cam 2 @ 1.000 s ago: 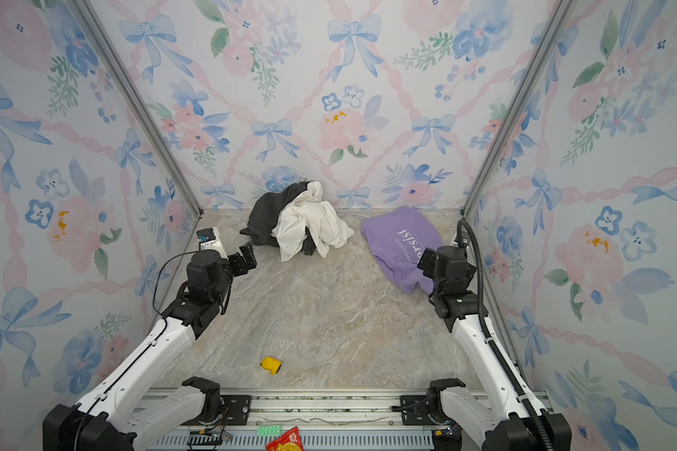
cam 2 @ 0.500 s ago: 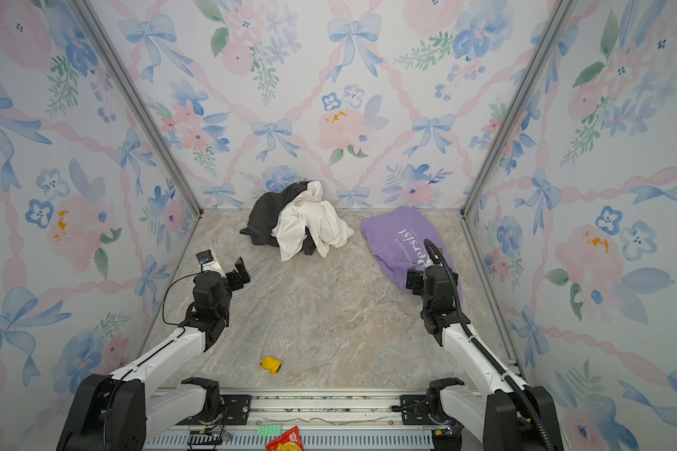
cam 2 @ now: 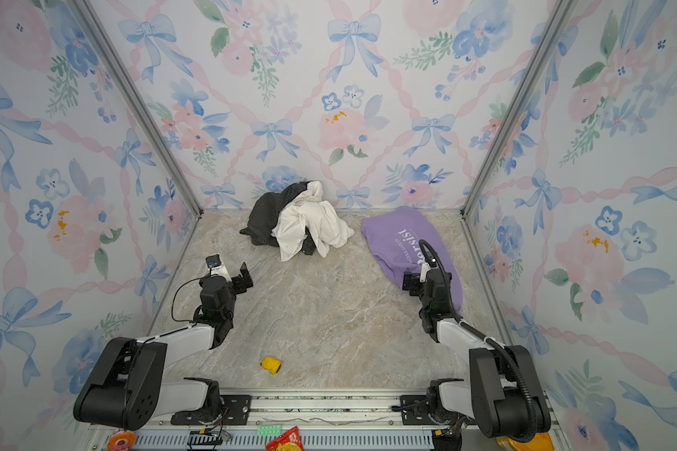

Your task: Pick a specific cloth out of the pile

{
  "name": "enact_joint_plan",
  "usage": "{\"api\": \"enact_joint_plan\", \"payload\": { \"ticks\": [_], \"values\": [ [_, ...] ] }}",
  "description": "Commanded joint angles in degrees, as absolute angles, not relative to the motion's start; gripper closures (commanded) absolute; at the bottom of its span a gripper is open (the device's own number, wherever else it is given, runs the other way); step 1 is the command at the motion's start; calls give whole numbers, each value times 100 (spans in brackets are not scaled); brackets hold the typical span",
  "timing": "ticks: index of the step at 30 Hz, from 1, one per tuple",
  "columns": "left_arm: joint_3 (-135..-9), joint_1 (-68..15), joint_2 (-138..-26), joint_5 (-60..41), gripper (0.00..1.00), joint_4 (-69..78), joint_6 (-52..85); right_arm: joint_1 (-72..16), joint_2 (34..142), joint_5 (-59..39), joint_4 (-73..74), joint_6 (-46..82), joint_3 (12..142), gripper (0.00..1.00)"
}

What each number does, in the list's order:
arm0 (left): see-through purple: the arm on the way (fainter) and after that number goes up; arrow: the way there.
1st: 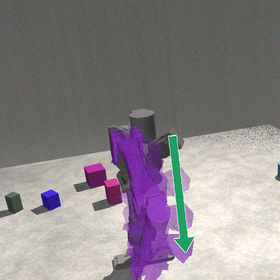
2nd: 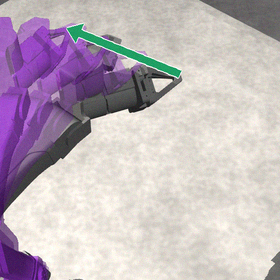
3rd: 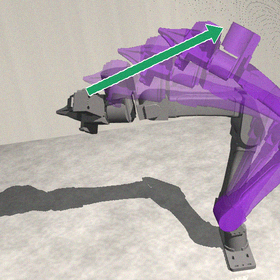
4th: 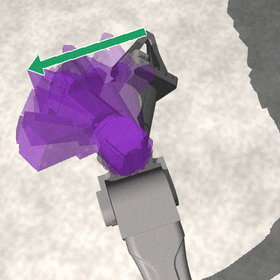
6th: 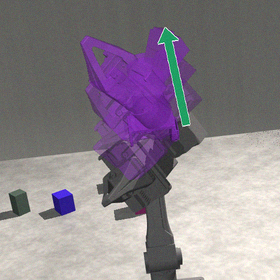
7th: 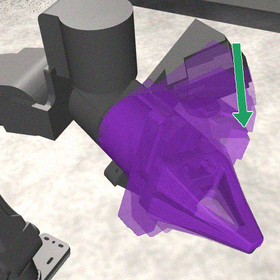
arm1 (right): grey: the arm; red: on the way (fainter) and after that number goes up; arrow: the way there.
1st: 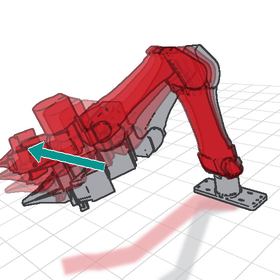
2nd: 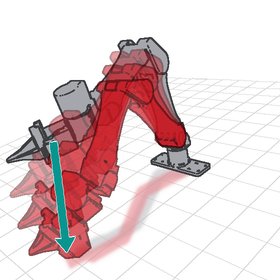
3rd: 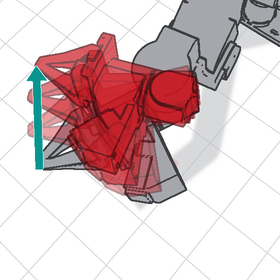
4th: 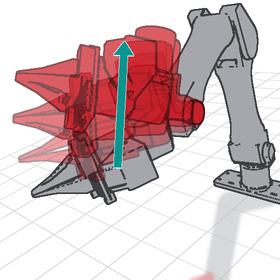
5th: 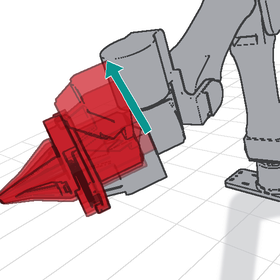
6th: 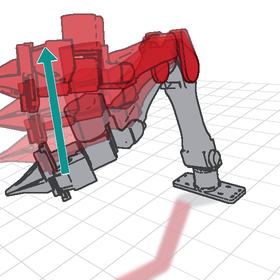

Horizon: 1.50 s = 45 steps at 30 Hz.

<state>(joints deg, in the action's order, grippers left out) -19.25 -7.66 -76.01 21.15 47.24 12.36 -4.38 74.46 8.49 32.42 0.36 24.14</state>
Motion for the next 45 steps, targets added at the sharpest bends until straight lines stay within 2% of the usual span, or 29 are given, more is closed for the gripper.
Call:
{"api": "enact_joint_plan", "payload": {
  "ticks": [1, 30, 37, 45],
  "values": [
    [-1791, -661, -7731, 2083, 2, 5141, 1134, -330, 7716, 507, 3799, -44, 2458, 3],
    [-1887, -308, -8542, 1270, 2, 5911, 796, -48, 8735, 144, 5231, 115, 2159, 3],
    [-1880, -298, -8683, 550, 2, 6073, 518, -51, 8797, 39, 5206, 87, 2201, 3],
    [-1883, -296, -8692, 519, 2, 6071, 517, -30, 8859, -18, 5230, 89, 2224, 3]
  ]
}}
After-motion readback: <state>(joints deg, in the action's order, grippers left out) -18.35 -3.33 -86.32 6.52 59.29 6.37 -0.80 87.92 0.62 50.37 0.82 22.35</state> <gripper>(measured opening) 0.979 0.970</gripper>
